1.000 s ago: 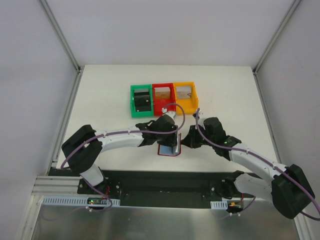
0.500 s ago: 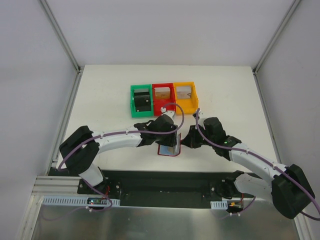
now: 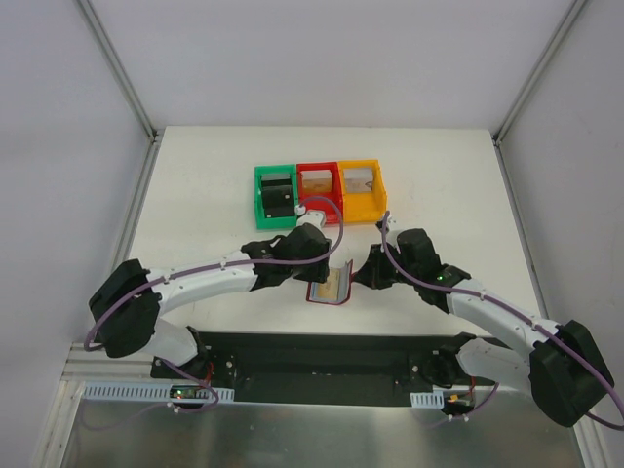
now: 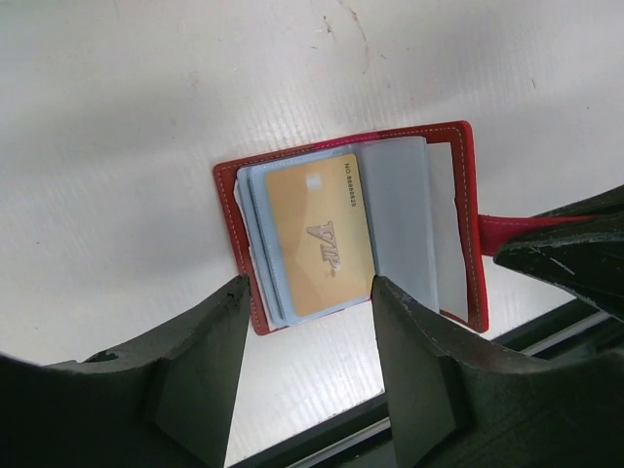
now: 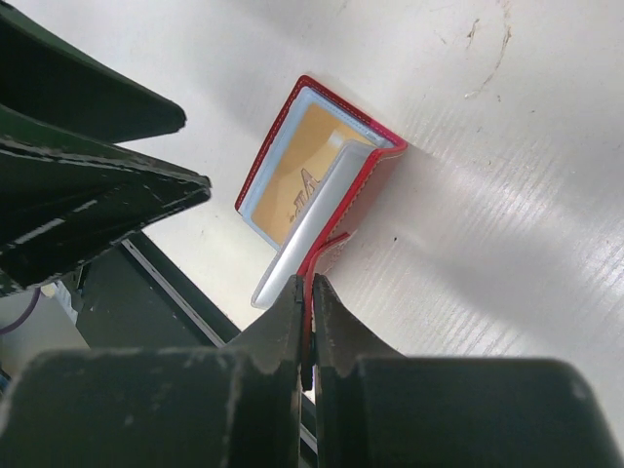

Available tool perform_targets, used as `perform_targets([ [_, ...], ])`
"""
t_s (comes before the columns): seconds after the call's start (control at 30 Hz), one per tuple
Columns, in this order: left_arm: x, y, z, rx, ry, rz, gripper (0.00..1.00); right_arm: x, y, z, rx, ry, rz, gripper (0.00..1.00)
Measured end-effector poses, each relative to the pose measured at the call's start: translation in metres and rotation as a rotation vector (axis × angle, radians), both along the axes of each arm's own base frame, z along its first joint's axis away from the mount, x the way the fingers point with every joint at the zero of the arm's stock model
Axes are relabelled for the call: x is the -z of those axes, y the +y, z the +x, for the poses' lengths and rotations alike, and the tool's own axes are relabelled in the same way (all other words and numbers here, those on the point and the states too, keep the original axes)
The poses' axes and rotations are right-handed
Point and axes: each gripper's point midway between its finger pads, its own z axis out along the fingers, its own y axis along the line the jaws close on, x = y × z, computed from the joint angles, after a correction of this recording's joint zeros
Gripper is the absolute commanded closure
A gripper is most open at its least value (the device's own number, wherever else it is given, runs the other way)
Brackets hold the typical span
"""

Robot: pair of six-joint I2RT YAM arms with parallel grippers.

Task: Take the credit cards out of the card holder
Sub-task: Remove the credit card from the card holder.

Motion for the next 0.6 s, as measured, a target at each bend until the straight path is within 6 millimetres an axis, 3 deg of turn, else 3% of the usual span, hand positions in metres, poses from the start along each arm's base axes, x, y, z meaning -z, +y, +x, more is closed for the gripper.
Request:
perform_targets([
  [0.17,-0.007,0.005,0.000,0.003,-0.017,0.002,0.53,0.000,0.000,0.000,0.000,0.000,0.000,1.00],
  [0.37,0.015,-0.005,-0.003,0.043,0.035,0.030,0.58,-0.001,0.000,0.000,0.000,-0.002,0.001,0.98],
  [0.53,0.030,-0.014,-0.008,0.082,0.078,0.027,0.60,-0.005,-0.001,0.000,0.005,-0.017,0.003,0.62],
  [0.6,0.032,-0.016,-0.009,0.091,0.083,0.026,0.60,-0.006,-0.003,0.000,0.012,-0.024,0.000,0.55],
])
